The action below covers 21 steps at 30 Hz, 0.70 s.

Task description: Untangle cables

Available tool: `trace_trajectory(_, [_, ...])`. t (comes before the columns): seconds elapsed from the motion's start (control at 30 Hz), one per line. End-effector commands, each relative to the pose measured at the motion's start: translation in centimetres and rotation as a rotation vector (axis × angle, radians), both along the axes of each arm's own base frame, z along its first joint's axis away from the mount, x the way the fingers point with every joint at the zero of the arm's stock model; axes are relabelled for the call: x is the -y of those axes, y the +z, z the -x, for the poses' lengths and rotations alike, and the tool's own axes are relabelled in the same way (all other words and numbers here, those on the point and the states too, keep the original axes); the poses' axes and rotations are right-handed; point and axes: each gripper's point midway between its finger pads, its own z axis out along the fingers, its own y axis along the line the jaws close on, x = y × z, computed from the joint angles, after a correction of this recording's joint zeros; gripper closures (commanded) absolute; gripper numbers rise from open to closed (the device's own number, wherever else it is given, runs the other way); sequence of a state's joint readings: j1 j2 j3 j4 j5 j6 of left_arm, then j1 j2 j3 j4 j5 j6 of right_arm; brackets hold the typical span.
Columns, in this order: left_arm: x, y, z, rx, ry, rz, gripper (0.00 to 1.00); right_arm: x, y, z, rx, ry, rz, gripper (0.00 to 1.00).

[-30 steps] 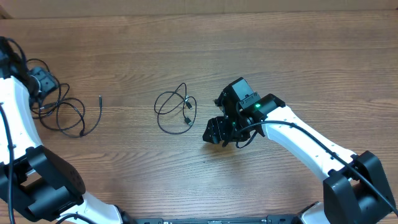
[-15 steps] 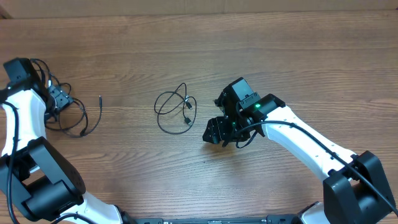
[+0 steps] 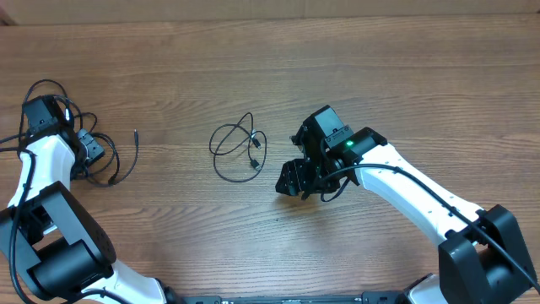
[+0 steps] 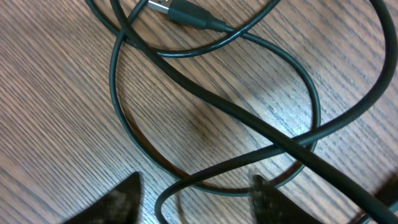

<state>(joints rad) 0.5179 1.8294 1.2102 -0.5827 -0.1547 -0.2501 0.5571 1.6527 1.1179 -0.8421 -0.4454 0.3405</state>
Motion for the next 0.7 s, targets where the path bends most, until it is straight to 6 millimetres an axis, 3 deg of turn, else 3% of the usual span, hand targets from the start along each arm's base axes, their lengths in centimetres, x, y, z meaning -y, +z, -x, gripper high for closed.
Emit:
trace_trajectory(0.0, [-0.2, -0.4, 0.7, -0.028, 0.002, -0.011, 0.65, -0.1, 0.0, 0.2, -0.004, 0.001, 0.001, 0.33])
trace_trajectory(0.1, [-0.7, -0.3, 1.2, -0.052, 0.016, -0.037, 0.67, -0.1, 0.0, 0.2, -0.006, 0.001, 0.002, 0.33])
trace_trajectory(0.2, [-1.0, -0.3, 1.4, -0.061, 0.024, -0.052, 0.53, -0.1, 0.0, 0.2, -0.006, 0.001, 0.002, 0.33])
trace_trajectory(0.33, [-1.4, 0.0, 1.0, -0.044, 0.029, -0.075, 0.46, -0.1, 0.0, 0.2, -0.006, 0.001, 0.002, 0.33])
trace_trajectory(0.57, [-1.5, -1.6, 0.9, -0.07, 0.013, -0.066, 0.52, -0.1, 0.0, 0.2, -0.006, 0.001, 0.002, 0.33])
trace_trajectory(0.67, [-1.3, -2.0, 1.2, -0.089, 0.013, -0.055, 0.6, 0.0, 0.0, 0.3, -0.009, 0.001, 0.004, 0.33])
